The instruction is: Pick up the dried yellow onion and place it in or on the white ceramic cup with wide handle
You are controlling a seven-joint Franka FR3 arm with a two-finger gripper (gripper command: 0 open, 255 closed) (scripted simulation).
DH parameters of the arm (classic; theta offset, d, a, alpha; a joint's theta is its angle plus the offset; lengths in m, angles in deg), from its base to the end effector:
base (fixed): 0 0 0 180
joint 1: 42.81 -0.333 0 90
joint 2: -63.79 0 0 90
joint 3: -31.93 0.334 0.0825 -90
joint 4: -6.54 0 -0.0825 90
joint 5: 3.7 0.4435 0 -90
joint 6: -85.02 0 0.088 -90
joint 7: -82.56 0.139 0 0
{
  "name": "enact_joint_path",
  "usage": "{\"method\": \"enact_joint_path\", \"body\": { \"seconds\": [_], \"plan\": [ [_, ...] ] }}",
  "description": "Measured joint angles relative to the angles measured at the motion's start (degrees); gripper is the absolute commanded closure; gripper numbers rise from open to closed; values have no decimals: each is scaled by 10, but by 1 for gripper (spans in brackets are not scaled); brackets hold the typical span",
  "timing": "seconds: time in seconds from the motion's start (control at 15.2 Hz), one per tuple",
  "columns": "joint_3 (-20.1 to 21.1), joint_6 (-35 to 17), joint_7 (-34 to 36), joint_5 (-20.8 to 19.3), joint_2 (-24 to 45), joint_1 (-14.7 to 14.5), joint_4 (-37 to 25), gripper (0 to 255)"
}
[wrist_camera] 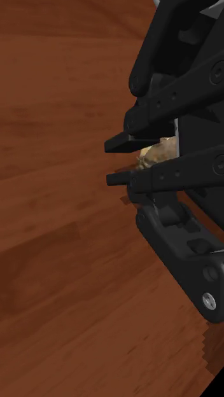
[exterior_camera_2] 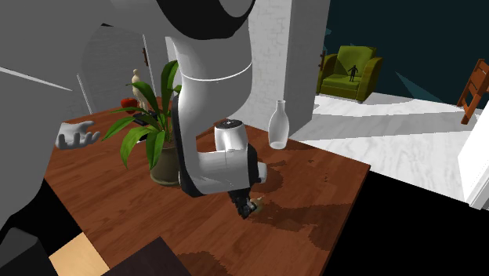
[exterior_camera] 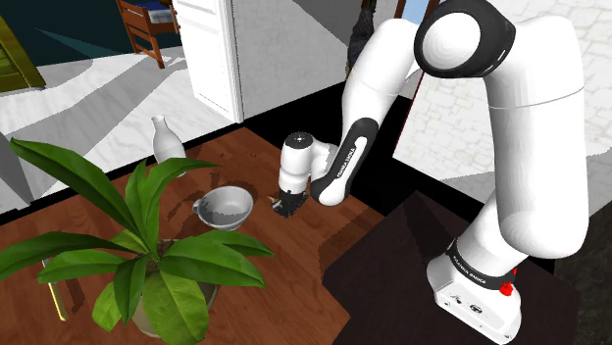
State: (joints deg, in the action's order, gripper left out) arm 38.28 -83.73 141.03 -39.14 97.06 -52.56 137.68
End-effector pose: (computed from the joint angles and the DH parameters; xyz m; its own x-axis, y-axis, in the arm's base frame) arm 0.5072 0.1911 0.0313 0.9798 -0.1561 0.1251 -0.1576 -0.9875 0.0021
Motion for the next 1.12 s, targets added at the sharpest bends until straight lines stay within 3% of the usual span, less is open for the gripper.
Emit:
{"method": "enact_joint_path", "body": {
  "seconds": [0.4, 0.46, 0.59, 0.86, 1.12],
  "plan": [
    [0, 0, 0, 0, 0, 0, 0, 255],
    [0, 0, 0, 0, 0, 0, 0, 0],
    [-12, -4, 11, -6, 1, -12, -6, 0],
    [-100, -27, 96, -50, -1, -101, -35, 0],
    [-127, -45, 121, -62, 33, -125, -64, 0]
  ]
}}
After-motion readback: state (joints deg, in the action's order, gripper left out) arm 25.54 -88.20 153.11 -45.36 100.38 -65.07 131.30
